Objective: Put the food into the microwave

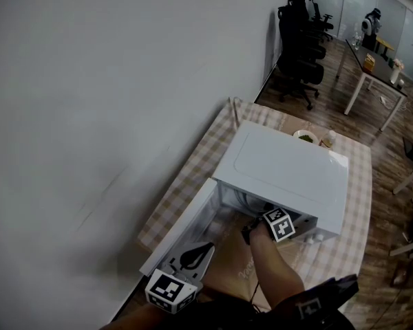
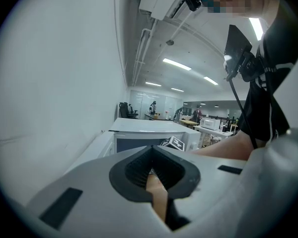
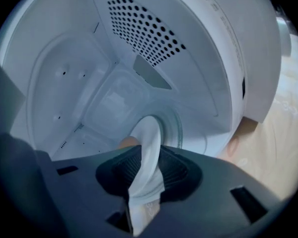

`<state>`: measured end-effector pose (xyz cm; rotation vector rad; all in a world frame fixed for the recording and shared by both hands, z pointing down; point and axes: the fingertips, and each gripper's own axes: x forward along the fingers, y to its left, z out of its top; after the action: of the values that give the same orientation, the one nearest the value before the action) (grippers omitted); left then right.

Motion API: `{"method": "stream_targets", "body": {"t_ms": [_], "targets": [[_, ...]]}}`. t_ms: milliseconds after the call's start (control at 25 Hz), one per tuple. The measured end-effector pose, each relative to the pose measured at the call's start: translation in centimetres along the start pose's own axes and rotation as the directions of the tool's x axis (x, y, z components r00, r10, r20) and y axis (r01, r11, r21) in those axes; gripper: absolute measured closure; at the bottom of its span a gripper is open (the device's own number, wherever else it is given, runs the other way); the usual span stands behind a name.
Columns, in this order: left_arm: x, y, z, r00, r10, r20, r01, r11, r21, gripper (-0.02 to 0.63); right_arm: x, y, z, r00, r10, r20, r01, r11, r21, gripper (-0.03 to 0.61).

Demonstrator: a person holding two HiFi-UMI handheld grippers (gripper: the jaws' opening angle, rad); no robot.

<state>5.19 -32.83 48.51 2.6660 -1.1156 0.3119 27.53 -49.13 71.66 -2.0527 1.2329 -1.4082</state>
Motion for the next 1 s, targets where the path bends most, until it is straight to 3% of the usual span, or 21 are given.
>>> {"method": "stream_targets", "body": {"t_ms": [200,400,800,1000], "targets": [[-0.2,-0.1,0.3,1.000,-0.008,0.012,0.008,1.000,0.029,0.605,0.0,0.4,0.6,0.999,-0.020,0.031,0.024,0.991,-0.134,0.400],[-0.6,-0.2,-0.1,1.000,-0.018,-0.002,0.018,0.999,0.033,0.604,-0.1,0.7,0.0,0.999,-0.032,0.032,0.041,0.946,-0.321,0.366],[-1.1,-0.1,-0.3,0.999,-0.030,0.011,0.030,0.999,0.039,0.604,0.1,1.2,-1.1,0.997,-0.080,-0.018,0.062,0.884,-0.464,0.291],[-1.5,0.0,-0.3,0.999,-0.033,0.005,0.033,0.999,0.040,0.604,-0.2,1.2,-1.6,0.994,-0.108,0.001,0.088,0.811,-0.579,0.291]]}}
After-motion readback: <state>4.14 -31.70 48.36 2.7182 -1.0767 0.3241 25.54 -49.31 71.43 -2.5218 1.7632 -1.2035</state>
